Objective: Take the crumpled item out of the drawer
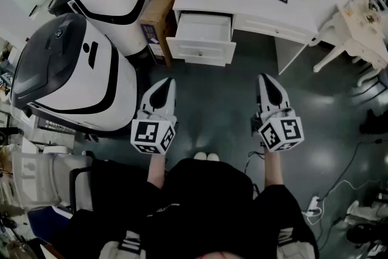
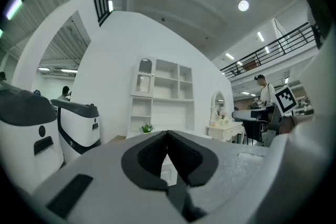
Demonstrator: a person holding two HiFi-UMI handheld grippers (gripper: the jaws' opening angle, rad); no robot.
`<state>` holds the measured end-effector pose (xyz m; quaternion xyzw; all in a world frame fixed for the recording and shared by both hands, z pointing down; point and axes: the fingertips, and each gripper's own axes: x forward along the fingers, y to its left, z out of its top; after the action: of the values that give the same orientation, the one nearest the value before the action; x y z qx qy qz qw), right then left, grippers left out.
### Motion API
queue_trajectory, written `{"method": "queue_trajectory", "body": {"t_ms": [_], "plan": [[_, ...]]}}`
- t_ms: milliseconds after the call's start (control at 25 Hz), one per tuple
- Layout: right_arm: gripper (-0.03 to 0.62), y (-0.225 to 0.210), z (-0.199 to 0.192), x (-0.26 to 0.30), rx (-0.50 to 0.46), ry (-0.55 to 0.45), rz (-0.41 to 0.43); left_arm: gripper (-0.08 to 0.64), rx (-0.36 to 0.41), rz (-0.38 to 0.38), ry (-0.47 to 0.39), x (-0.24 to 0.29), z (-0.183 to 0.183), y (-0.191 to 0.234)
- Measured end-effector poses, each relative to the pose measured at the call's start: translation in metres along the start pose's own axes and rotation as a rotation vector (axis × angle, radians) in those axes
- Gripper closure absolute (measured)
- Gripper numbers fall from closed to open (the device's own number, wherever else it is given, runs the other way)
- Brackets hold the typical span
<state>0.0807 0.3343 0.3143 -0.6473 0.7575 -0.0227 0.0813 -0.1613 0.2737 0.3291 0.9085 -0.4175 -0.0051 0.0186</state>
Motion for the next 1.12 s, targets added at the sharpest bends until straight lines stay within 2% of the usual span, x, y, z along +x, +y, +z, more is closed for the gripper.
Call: {"method": "queue_trajectory", "body": {"t_ms": [200, 560, 800, 1120], "plan": [[0.601, -0.008, 0.0, -0.001, 0.008, -0.001, -0.008, 0.561, -0.003, 0.0, 0.004, 0.004, -0.001, -0.006], [0.601, -0.019, -0.003, 0.0, 0.025, -0.008, 0.03, 0.561, -0.01, 0.022, 0.012, 0.006, -0.008, -0.02], [0.601, -0.02, -0.012, 0.011, 0.039, 0.009, 0.055, 0.561, -0.03, 0.065, 0.041, 0.004, -0.021, -0.013], [0.601, -0.038, -0.021, 0.047, 0.026, 0.037, 0.067, 0.561, -0.033, 0.077, 0.063, 0.037, -0.027, 0.001]]}}
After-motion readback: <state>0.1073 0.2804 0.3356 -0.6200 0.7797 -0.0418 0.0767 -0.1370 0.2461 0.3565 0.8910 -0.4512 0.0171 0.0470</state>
